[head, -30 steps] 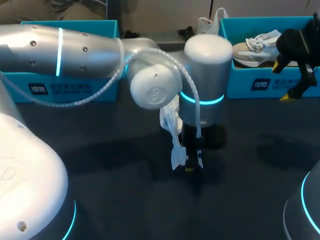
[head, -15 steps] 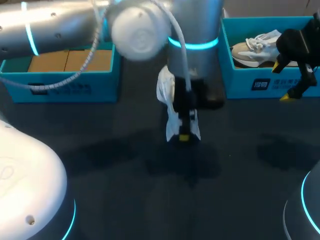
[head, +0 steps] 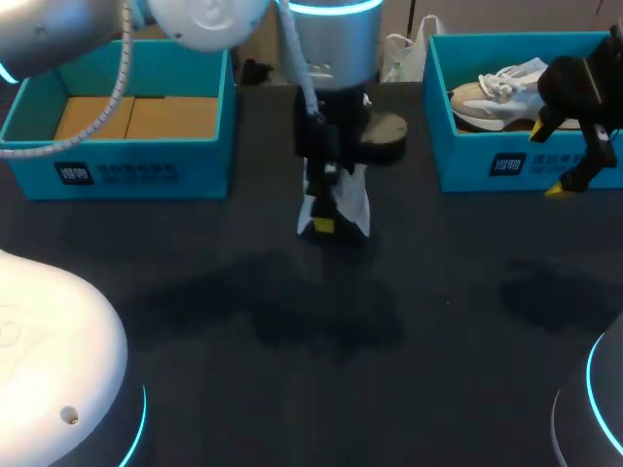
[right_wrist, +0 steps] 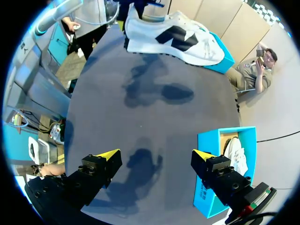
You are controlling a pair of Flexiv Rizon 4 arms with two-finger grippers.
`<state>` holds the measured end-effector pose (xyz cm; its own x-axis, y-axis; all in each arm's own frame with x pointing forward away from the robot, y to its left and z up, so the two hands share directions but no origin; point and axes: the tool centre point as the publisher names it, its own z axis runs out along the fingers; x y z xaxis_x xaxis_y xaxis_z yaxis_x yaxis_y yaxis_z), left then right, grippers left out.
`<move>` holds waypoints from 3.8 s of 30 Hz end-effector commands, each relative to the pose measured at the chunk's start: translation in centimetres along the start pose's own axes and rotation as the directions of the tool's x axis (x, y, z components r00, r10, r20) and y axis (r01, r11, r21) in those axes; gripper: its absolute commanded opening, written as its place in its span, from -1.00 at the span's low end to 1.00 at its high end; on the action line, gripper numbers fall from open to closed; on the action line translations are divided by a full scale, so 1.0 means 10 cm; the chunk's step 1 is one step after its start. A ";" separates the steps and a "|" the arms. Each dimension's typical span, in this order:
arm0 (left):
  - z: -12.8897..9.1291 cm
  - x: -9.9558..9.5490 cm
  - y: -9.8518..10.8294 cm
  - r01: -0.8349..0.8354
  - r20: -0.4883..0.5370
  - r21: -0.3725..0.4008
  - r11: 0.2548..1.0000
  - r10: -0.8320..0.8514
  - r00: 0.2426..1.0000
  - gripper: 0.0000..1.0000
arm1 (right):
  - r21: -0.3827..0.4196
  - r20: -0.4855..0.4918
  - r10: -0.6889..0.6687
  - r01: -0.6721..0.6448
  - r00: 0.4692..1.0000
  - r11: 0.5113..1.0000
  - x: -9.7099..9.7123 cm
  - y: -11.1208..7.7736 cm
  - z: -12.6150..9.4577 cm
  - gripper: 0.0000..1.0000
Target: Take the shoe out of the shoebox, open the shoe tongue, remove and reinsert the insole, then place the shoe into the shoebox
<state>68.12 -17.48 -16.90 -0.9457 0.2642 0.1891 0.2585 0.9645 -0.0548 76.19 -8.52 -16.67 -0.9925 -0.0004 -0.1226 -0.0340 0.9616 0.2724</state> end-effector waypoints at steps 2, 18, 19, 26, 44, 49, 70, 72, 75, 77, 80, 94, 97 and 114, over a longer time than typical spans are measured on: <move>-0.12 0.01 0.28 -0.033 -0.012 0.020 0.999 0.033 0.999 -1.00 | 0.002 -0.002 0.001 -0.001 1.000 1.000 -0.01 0.00 0.01 1.00; -0.25 -0.09 1.25 -0.052 0.008 0.052 0.997 0.052 0.999 -1.00 | 0.002 -0.002 0.001 -0.001 1.000 1.000 -0.01 0.00 0.01 1.00; -0.25 -0.10 1.32 -0.050 0.002 0.052 0.997 0.050 0.999 -1.00 | 0.002 -0.002 0.001 -0.001 1.000 1.000 -0.01 0.00 0.01 1.00; -0.22 -0.17 1.79 -0.076 -0.017 0.066 0.995 0.077 0.997 -1.00 | 0.002 -0.002 0.001 -0.001 1.000 1.000 -0.01 0.00 0.01 1.00; -0.36 -0.32 3.02 -0.067 0.049 0.118 0.991 0.062 0.997 -1.00 | 0.002 -0.002 0.001 -0.001 1.000 1.000 -0.01 0.00 0.01 1.00; -0.31 -0.40 3.26 -0.043 0.040 0.108 0.993 0.039 0.998 -1.00 | 0.002 -0.002 0.001 -0.001 1.000 1.000 -0.01 0.00 0.01 1.00; -0.10 -0.53 3.91 0.165 0.026 0.132 0.977 -0.170 0.985 -1.00 | 0.002 -0.002 0.001 -0.001 1.000 1.000 -0.01 0.00 0.01 1.00; -0.10 -0.53 3.91 0.165 0.026 0.132 0.977 -0.170 0.985 -1.00 | 0.002 -0.002 0.001 -0.001 1.000 1.000 -0.01 0.00 0.01 1.00; -0.10 -0.53 3.91 0.165 0.026 0.132 0.977 -0.170 0.985 -1.00 | 0.002 -0.002 0.001 -0.001 1.000 1.000 -0.01 0.00 0.01 1.00; -0.10 -0.53 3.91 0.165 0.026 0.132 0.977 -0.170 0.985 -1.00 | 0.002 -0.002 0.001 -0.001 1.000 1.000 -0.01 0.00 0.01 1.00; -0.10 -0.53 3.91 0.165 0.026 0.132 0.977 -0.170 0.985 -1.00 | 0.002 -0.002 0.001 -0.001 1.000 1.000 -0.01 0.00 0.01 1.00; -0.19 -0.53 4.16 0.121 0.028 0.071 0.990 -0.123 0.992 -1.00 | 0.002 -0.002 0.001 -0.001 1.000 1.000 -0.01 0.00 0.01 1.00; -0.25 -0.58 4.30 0.115 0.026 0.068 0.991 -0.117 0.993 -1.00 | 0.002 -0.002 0.001 -0.001 1.000 1.000 -0.01 0.00 0.01 1.00; -0.41 -1.18 5.03 0.103 0.035 0.065 0.992 -0.106 0.994 -1.00 | 0.002 -0.002 0.001 -0.001 1.000 1.000 -0.01 0.00 0.01 1.00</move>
<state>91.46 27.43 -17.77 -0.9795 0.1584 0.1249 0.1474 0.9847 -0.0926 76.19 -8.51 -16.67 -0.9924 -0.0005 -0.1227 -0.0342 0.9616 0.2723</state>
